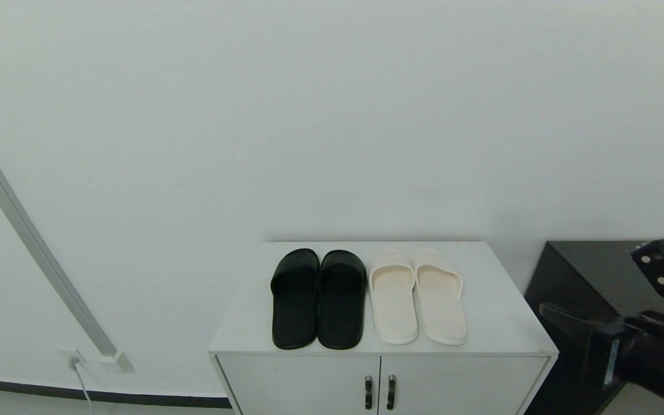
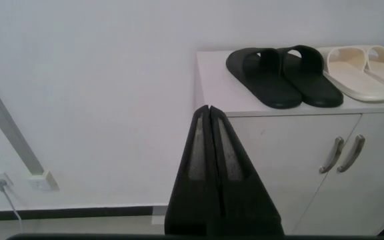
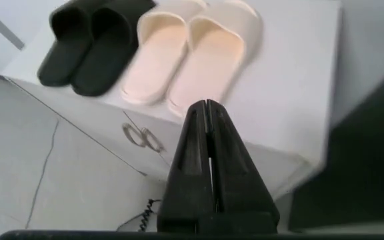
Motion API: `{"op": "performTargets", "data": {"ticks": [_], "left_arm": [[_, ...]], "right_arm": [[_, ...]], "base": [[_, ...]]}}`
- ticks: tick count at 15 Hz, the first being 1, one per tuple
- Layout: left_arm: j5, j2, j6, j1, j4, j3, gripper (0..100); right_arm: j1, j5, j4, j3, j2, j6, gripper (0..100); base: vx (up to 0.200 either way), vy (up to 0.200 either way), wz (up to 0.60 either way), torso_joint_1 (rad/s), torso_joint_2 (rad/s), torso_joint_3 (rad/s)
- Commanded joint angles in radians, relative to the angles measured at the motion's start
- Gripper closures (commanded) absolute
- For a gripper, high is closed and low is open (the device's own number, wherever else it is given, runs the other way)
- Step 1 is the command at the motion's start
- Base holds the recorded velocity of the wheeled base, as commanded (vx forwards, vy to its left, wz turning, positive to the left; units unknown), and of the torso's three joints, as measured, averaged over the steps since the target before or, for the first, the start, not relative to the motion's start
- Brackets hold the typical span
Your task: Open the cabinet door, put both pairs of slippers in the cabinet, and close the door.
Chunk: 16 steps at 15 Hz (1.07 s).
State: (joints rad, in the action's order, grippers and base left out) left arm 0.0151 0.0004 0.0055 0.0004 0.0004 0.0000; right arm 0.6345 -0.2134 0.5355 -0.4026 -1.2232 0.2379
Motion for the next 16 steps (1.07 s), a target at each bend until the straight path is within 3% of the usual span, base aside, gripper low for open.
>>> {"op": "performTargets", "data": {"ticks": [1, 3, 4, 6, 8, 9, 16], "left_arm": [[0.0, 0.001, 0.001, 0.0, 0.0, 0.0, 100], [0.0, 0.001, -0.001, 0.0, 0.0, 0.0, 100], [0.0, 0.001, -0.001, 0.0, 0.0, 0.0, 100], [0.0, 0.001, 0.001, 0.0, 0.0, 0.0, 100], [0.0, 0.001, 0.001, 0.0, 0.0, 0.0, 100], [0.0, 0.001, 0.001, 0.0, 0.0, 0.0, 100], [0.0, 0.001, 0.001, 0.0, 0.0, 0.0, 100]], "right_arm": [[0.067, -0.049, 0.007, -0.091, -0.174, 0.008, 100], [0.096, -0.08, 0.012, -0.107, -0.226, 0.017, 100], [0.137, -0.101, 0.009, -0.148, -0.291, 0.084, 100], [0.145, -0.181, 0.014, -0.196, -0.366, 0.098, 100], [0.156, -0.19, 0.012, -0.228, -0.394, 0.101, 100], [0.179, -0.21, 0.015, -0.243, -0.427, 0.104, 0], [0.2, -0.385, 0.165, -0.386, -0.728, 0.101, 0]], "base": [[0.0, 0.0, 0.0, 0.0, 0.0, 0.0], [0.0, 0.0, 0.0, 0.0, 0.0, 0.0], [0.0, 0.0, 0.0, 0.0, 0.0, 0.0], [0.0, 0.0, 0.0, 0.0, 0.0, 0.0], [0.0, 0.0, 0.0, 0.0, 0.0, 0.0], [0.0, 0.0, 0.0, 0.0, 0.0, 0.0], [0.0, 0.0, 0.0, 0.0, 0.0, 0.0]]}}
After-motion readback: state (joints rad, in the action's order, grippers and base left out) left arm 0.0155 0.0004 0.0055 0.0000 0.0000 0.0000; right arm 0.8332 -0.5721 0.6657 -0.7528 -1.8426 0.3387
